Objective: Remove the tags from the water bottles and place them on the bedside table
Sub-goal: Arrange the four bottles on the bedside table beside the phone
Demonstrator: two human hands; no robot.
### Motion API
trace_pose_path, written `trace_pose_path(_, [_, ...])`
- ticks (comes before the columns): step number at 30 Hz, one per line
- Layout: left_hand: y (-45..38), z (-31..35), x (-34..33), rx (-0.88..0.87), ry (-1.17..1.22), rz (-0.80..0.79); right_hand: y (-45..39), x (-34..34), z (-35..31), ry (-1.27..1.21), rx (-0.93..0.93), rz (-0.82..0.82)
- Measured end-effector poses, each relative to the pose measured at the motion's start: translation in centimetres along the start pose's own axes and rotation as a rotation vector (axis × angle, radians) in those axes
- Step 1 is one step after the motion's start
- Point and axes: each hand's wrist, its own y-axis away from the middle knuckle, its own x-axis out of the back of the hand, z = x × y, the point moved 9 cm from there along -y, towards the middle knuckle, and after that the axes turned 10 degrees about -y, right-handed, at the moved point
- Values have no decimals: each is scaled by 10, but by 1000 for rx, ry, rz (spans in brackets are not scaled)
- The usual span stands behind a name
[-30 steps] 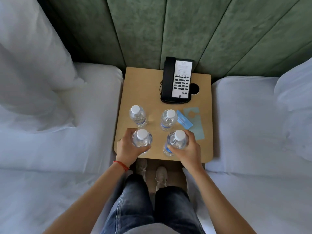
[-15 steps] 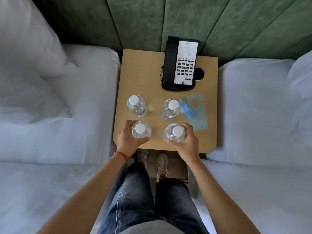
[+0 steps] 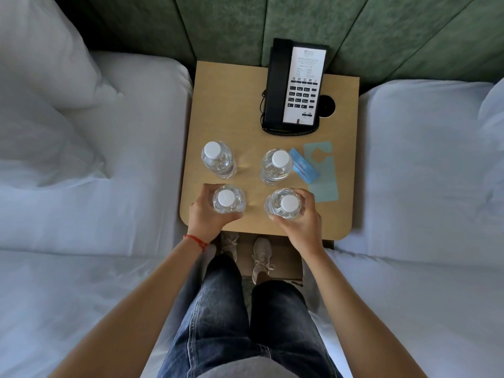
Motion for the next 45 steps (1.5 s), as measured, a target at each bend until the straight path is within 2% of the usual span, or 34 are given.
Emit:
trace_pose_path(7, [3,1,-3,-13,12,-26,-2,-1,-4,18,31,-94])
trace_pose_path(16, [15,0,-5,-35,-17,-31,3,-2,-7,55,19,-102])
trace_pose_path(22, [20,0,-3,-13,44,-39,10,4,-21,12,38,-125])
trace_pose_path(33, [31,53,36,-66,124,97,-6,16,-78,-74,178,-87])
trace_pose_path(39, [2,82,68,-149,89,201,-27,8,-94,-90,165,-57])
trace_pose_path(45, [-48,70,66,-113,-21,60,-50,-9,-88,18,119,-37])
